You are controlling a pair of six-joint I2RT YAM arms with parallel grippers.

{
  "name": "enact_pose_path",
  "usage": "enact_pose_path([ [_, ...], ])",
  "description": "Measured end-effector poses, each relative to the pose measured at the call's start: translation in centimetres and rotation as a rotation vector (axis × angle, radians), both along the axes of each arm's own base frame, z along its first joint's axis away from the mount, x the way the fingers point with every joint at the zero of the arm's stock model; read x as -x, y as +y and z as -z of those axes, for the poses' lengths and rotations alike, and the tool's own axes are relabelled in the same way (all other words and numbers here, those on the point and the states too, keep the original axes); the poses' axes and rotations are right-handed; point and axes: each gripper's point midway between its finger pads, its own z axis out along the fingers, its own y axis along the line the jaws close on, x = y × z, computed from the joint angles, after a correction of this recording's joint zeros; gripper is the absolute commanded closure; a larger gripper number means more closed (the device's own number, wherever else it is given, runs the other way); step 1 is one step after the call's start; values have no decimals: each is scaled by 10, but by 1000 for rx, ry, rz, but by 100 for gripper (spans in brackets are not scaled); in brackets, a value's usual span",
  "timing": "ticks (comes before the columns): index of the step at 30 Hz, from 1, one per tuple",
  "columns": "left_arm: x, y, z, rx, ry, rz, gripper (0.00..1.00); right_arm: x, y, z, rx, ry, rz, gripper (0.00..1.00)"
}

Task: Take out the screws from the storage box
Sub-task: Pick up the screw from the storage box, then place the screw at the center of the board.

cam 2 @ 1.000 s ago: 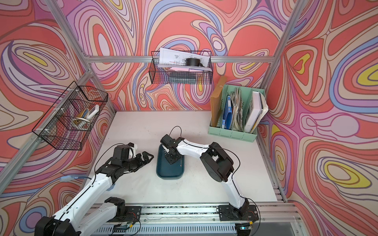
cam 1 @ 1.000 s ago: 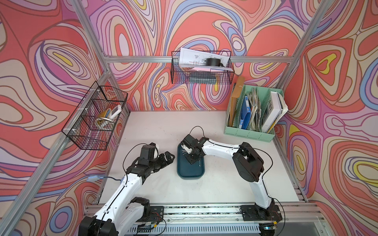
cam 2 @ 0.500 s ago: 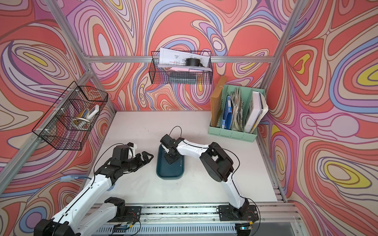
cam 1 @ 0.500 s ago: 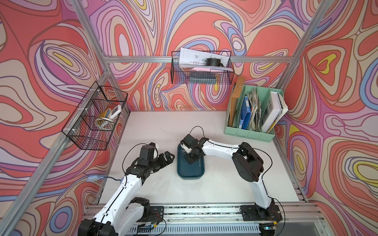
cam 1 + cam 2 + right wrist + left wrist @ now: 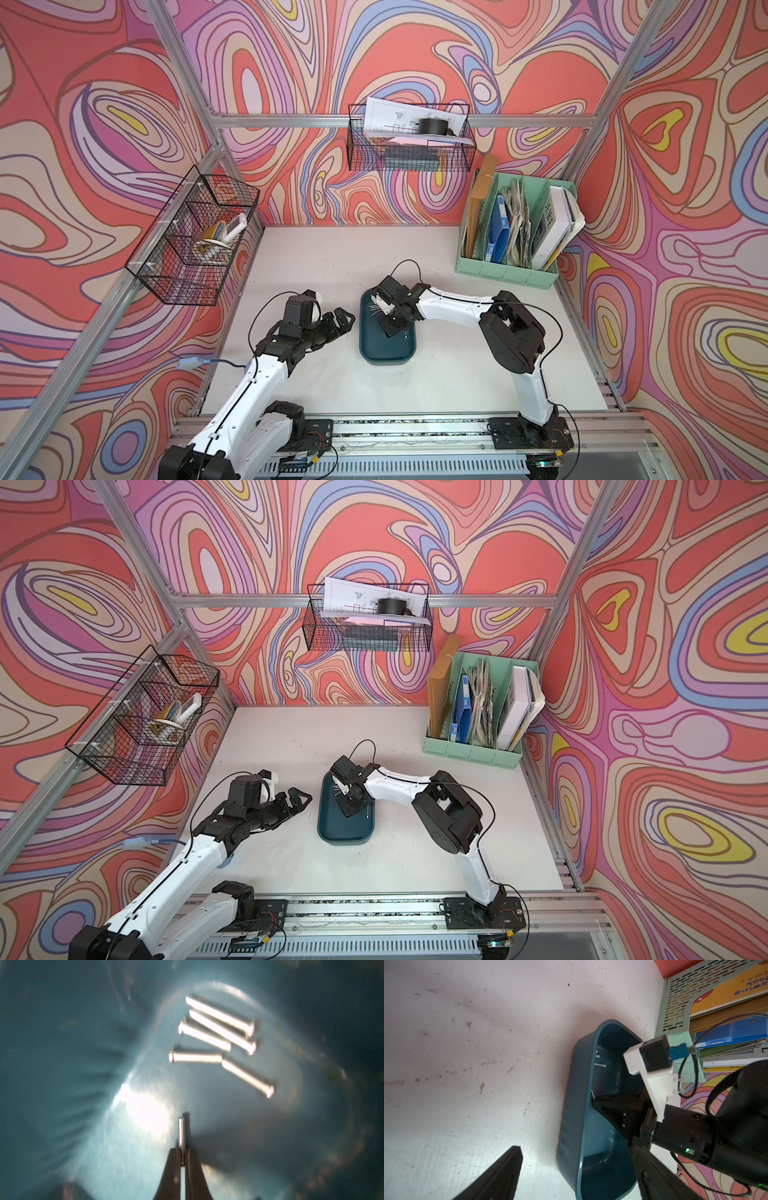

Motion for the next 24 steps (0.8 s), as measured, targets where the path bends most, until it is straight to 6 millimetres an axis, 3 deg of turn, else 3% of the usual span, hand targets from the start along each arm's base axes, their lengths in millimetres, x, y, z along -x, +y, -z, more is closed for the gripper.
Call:
enact_pose_path([
  [12,0,-1,1,6,5,3,11,-11,-13,-45,-16,-95,110,100],
  [18,-1,-1,0,8,-2,3,11,-13,-33,-59,36,-126,166,100],
  [24,-2,-2,1,7,1,3,11,-21,-60,-95,25,-174,239,100],
])
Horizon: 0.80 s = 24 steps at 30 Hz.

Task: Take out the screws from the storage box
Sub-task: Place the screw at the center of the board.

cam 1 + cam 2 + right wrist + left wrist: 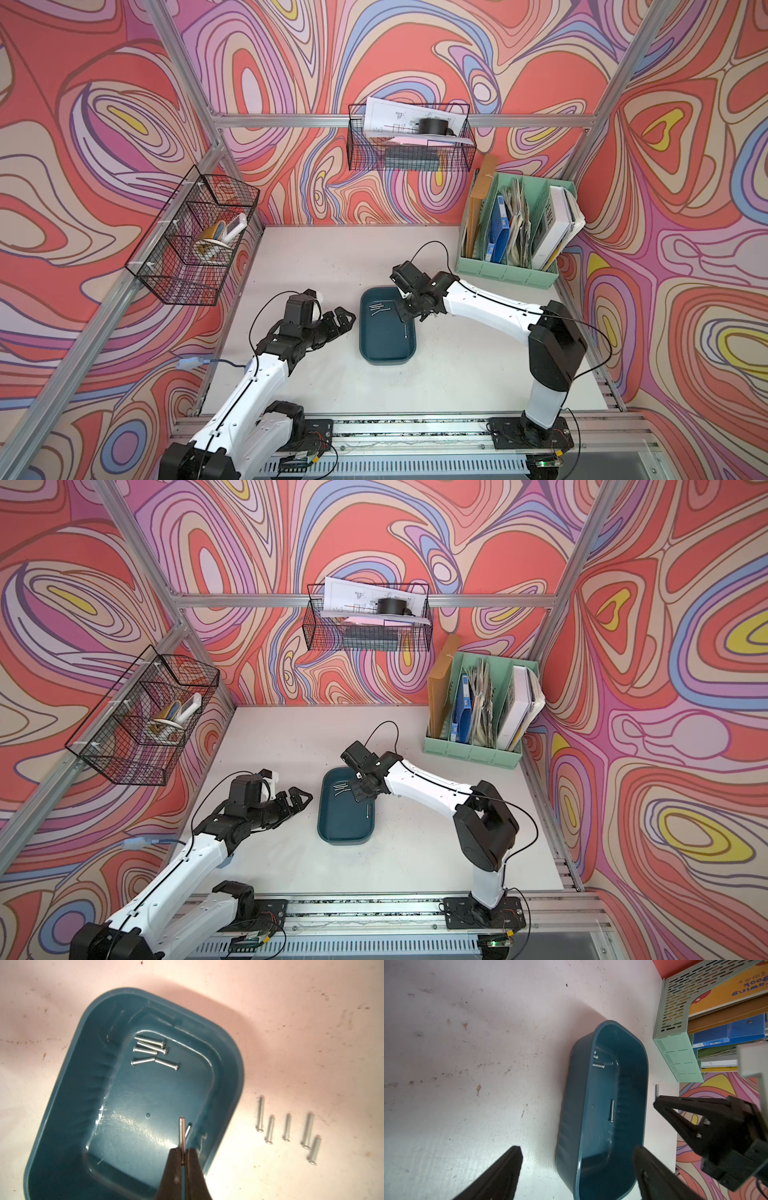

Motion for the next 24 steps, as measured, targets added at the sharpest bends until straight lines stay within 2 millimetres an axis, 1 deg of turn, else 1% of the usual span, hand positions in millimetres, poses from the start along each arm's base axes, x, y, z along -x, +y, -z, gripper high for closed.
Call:
enact_pose_path([
  [2,0,0,1,-1,4,1,11,-2,-16,-10,-13,-11,37,100],
  [4,0,0,2,-1,9,1,11,-3,-38,-14,-21,-14,82,100],
  [7,0,-1,3,0,12,3,11,0,-69,-8,-7,7,145,100],
  [9,0,-1,4,0,14,3,11,6,-79,2,10,32,164,100],
  [13,-1,-1,5,2,17,5,11,25,-88,29,41,105,170,100],
  [16,-1,-2,5,3,17,6,11,35,-91,45,48,148,175,100],
  [20,-2,-2,4,3,13,5,11,40,-87,66,35,196,176,100],
  [24,-2,-2,4,3,12,5,11,50,-86,89,35,254,172,100],
])
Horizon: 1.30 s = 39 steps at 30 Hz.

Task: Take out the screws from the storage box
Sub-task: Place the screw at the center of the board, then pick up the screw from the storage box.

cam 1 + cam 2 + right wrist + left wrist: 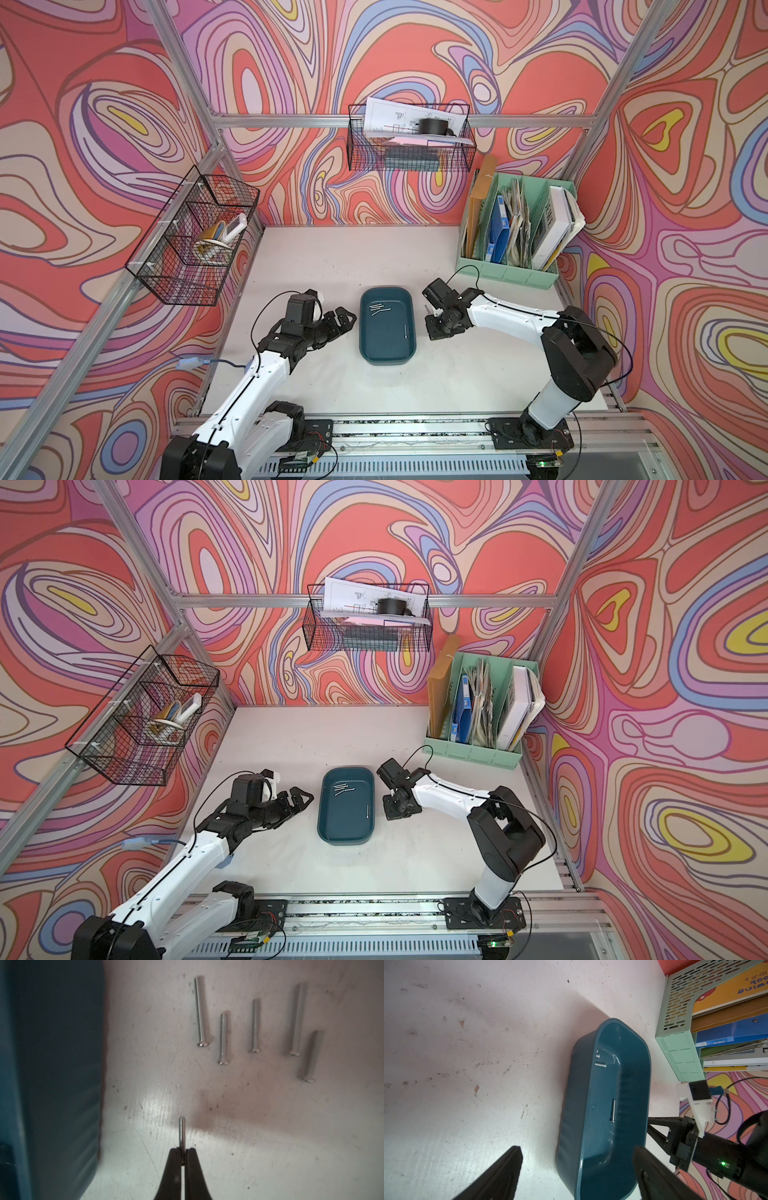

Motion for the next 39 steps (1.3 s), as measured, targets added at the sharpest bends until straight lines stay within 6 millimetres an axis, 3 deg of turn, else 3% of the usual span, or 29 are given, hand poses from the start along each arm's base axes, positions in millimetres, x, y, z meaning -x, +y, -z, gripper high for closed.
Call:
enact_pose_path([
  [7,0,0,2,-2,8,0,11,7,2,16,-1,47,2,97],
  [14,0,0,2,-2,9,0,11,5,4,17,-10,46,8,77],
  [18,0,0,2,-2,9,0,11,5,5,12,-9,45,7,76],
  [22,0,0,3,-1,9,0,11,-3,12,-16,-47,1,6,75],
  [27,-1,-1,1,3,2,4,18,-26,37,-88,-178,-148,-12,75],
  [30,0,-2,1,1,1,13,20,-30,51,-118,-236,-206,-34,76],
  [34,-2,-4,-7,-9,-18,34,32,-28,67,-127,-257,-217,-65,77],
  [39,-1,-22,-40,-31,-98,119,29,-28,77,-120,-243,-212,-66,80],
])
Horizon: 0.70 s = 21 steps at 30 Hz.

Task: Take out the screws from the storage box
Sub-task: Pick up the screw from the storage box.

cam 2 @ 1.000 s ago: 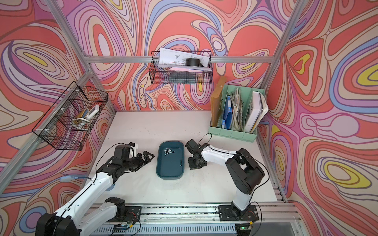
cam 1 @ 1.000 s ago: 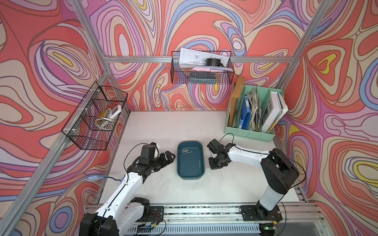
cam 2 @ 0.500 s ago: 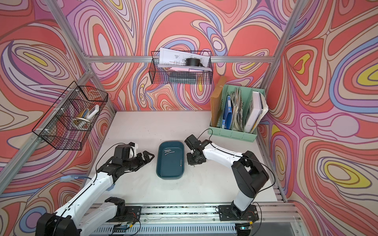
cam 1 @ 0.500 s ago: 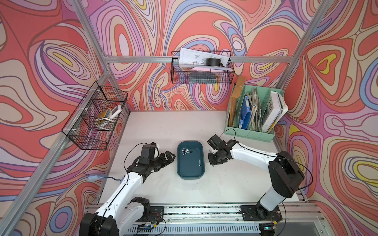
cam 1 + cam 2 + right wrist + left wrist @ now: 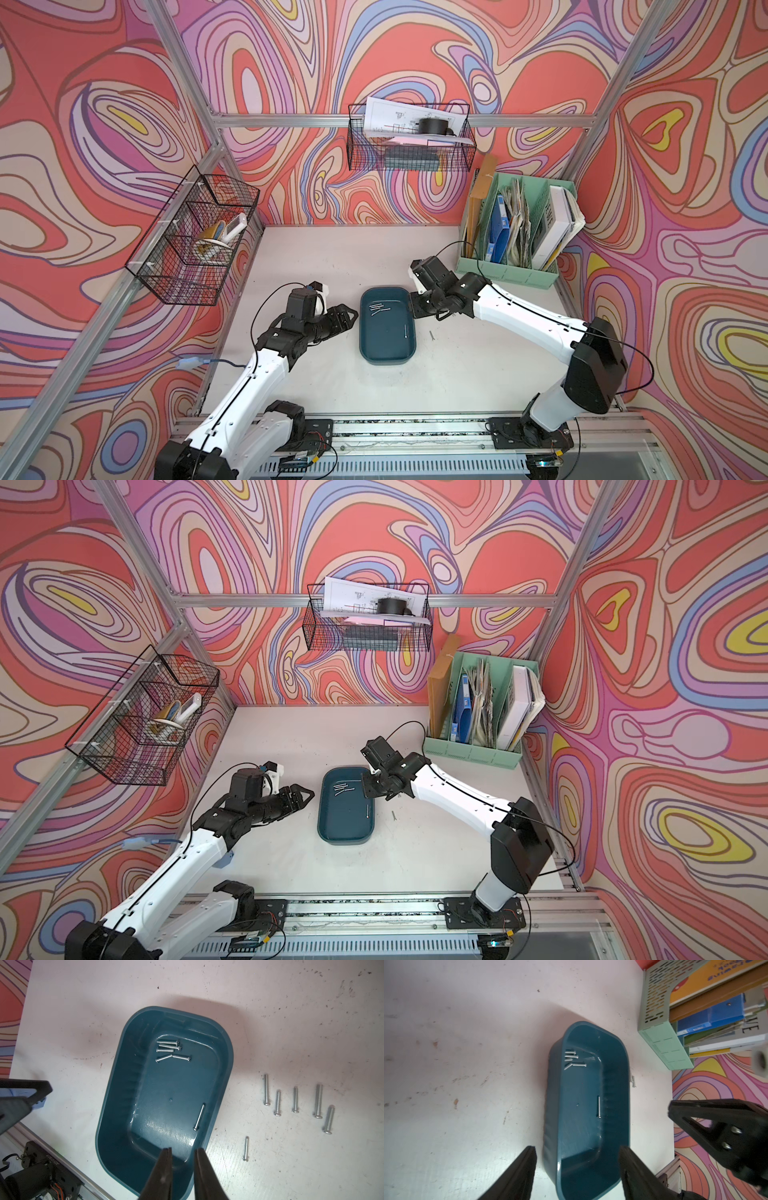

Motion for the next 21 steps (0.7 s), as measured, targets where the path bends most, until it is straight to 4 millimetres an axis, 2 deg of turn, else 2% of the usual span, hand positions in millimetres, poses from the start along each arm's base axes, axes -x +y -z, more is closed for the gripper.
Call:
enact_pose_path([
  [4,0,-14,-31,-29,-69,55,26,-3,4,-3,-25,0,27,80],
  [7,-4,-8,-37,-63,-97,25,22,-6,15,-4,-14,20,37,79],
  [10,-4,0,-25,-101,-79,-9,21,-5,36,6,19,45,31,80],
  [13,-1,6,-4,-129,-31,-32,21,3,45,32,102,98,37,79],
  [17,3,11,22,-157,39,-58,21,13,44,71,242,168,55,79],
  [21,6,13,35,-157,70,-72,21,19,35,91,321,212,84,79],
])
